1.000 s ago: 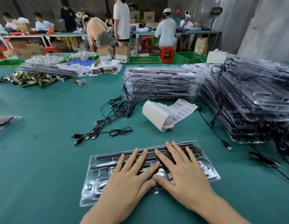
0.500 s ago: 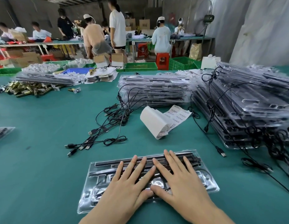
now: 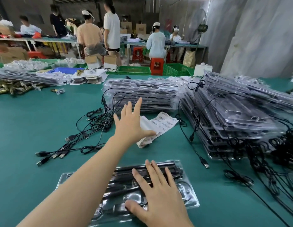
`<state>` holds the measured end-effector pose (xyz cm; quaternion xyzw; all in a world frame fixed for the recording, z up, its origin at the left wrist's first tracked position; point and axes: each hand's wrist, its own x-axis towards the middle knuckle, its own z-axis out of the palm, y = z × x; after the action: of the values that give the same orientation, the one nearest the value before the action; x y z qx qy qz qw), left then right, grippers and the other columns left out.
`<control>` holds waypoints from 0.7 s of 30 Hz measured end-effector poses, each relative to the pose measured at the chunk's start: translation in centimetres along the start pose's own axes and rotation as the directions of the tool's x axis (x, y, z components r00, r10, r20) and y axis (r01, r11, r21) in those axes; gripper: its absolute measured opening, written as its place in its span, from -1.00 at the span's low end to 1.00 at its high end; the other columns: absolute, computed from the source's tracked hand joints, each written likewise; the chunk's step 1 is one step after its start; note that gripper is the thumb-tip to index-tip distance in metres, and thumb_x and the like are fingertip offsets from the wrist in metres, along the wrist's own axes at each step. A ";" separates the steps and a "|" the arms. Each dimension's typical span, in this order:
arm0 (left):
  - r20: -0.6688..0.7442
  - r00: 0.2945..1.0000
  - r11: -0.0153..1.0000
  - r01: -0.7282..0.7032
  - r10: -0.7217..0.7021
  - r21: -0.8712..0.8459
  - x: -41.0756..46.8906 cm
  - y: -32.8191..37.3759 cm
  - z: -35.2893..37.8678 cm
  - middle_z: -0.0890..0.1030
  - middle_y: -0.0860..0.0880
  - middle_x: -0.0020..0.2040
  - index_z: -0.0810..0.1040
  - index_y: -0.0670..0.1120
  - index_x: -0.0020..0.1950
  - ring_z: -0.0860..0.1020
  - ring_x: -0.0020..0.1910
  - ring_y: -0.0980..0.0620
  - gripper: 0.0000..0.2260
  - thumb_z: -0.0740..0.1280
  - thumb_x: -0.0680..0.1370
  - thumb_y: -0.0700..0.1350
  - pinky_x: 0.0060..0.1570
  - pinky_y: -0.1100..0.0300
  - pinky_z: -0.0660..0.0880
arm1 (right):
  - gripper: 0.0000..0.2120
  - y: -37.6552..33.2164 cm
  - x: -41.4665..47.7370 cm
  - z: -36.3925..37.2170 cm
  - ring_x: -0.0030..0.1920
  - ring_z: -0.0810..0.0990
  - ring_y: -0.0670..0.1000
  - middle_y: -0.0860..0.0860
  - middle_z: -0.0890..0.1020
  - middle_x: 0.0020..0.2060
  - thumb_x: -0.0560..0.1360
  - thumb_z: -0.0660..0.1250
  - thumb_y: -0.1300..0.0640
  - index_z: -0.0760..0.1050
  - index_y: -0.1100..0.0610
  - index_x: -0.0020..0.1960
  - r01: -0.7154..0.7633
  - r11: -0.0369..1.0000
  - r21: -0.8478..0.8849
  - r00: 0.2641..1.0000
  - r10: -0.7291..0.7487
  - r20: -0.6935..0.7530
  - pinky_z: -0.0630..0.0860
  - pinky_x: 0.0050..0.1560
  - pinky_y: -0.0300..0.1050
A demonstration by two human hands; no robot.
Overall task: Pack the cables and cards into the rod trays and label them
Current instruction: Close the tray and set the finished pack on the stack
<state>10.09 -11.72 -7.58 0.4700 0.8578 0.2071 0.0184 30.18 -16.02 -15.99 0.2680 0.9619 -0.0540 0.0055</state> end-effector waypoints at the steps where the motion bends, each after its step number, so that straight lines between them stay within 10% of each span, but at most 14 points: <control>1: 0.031 0.999 1.000 0.017 -0.016 -0.008 0.6 -0.2 0.1 0.16 -0.13 0.63 -0.23 0.17 0.65 0.15 0.61 -0.15 0.20 0.51 0.30 0.42 0.52 -0.34 0.11 | -0.28 0.1 0.0 0.1 0.41 0.50 0.05 0.07 0.52 0.41 0.46 0.04 -0.56 0.50 -0.19 0.42 0.005 1.000 0.012 1.000 -0.005 -0.004 0.23 0.27 0.12; 5: 0.044 0.999 0.987 0.037 -0.031 -0.159 1.1 -2.7 -0.3 0.41 -0.12 0.47 -0.13 0.21 0.65 0.33 0.48 -0.17 0.20 0.60 0.26 0.32 0.43 -0.24 0.31 | -0.27 0.3 0.4 -0.2 0.41 0.49 -0.03 -0.03 0.53 0.41 0.38 0.03 -0.61 0.55 -0.25 0.34 -0.030 0.994 0.109 0.999 0.032 -0.024 0.22 0.31 0.06; 10: 0.185 0.982 0.845 0.064 0.042 -0.532 -2.9 -9.3 -1.9 0.22 0.06 0.59 -0.20 0.39 0.60 0.27 0.51 0.12 0.31 0.70 0.16 0.21 0.31 0.15 0.36 | -0.54 1.8 0.8 0.4 0.47 -0.20 -0.46 -0.41 0.18 0.48 0.49 0.23 -0.39 0.40 -0.28 0.33 0.097 0.908 0.407 0.976 -0.006 -0.218 -0.37 0.48 -0.31; 15: 0.209 0.978 0.820 0.139 -0.025 -0.555 -5.9 -13.4 -0.9 0.57 0.38 0.13 -0.05 0.26 0.64 0.41 0.12 0.58 0.15 0.57 0.23 0.32 0.31 0.16 0.21 | -0.87 2.0 1.6 -0.8 0.22 0.36 -0.31 -0.34 0.51 -0.04 0.51 0.41 -0.14 0.51 -0.19 -0.18 0.087 0.829 0.552 0.961 0.075 -0.265 0.26 0.24 -0.32; 21: 0.072 0.997 0.833 0.056 -0.020 -0.550 -5.7 -15.1 -1.2 0.69 0.13 0.10 0.60 0.15 0.30 0.58 0.14 0.27 -0.63 0.53 0.51 -0.04 0.40 0.05 0.39 | -0.86 1.5 5.9 -3.0 0.03 0.49 -0.27 -0.23 0.59 -0.11 0.60 0.32 -0.05 0.55 -0.14 -0.14 -0.010 0.765 0.644 0.963 0.181 -0.199 0.39 0.03 -0.29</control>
<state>0.99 -23.91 -13.04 0.4340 0.7698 0.4303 0.1842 25.96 -11.35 -13.38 0.3076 0.8640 -0.3426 -0.2041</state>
